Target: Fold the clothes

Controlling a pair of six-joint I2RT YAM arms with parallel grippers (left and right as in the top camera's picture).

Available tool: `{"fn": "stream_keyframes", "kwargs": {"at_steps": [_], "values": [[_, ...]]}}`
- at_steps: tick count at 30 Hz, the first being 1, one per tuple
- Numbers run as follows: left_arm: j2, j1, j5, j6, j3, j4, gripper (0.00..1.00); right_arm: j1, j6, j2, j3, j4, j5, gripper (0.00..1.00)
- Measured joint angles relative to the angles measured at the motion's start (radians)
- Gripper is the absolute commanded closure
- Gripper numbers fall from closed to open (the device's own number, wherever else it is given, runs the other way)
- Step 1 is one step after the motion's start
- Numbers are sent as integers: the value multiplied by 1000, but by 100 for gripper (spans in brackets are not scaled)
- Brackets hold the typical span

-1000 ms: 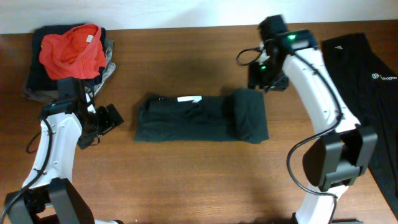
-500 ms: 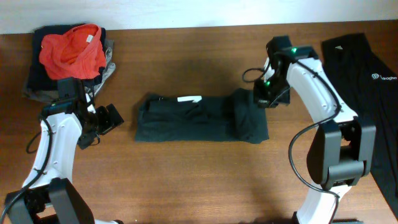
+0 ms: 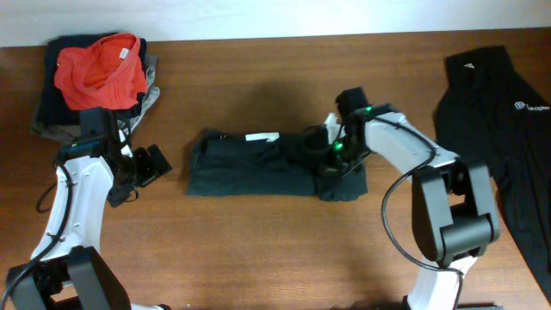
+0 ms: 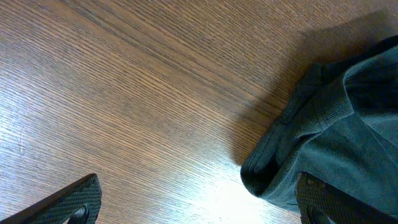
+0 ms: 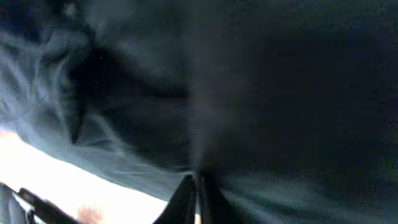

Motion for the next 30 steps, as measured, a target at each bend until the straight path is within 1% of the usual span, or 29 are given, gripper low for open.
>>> {"fn": "stream_keyframes", "kwargs": {"at_steps": [4,8,11,13,16,19,22,30], "values": [[0,0,0,0,0,0,1,37,9,0,-3,23,-55,96],[0,0,0,0,0,-4,1,34,0,0,37,-37,-107,96],[0,0,0,0,0,-10,1,4,-34,-10,108,-101,-151,96],[0,0,0,0,0,-11,1,-31,-63,-31,170,-144,-187,93],[0,0,0,0,0,-11,1,-99,-105,-69,245,-181,-234,92],[0,0,0,0,0,-11,1,-179,-160,-92,278,-187,-287,92],[0,0,0,0,0,-11,1,-229,-206,-77,278,-185,-332,93],[0,0,0,0,0,-11,1,-233,-267,84,278,-66,-456,93]]}}
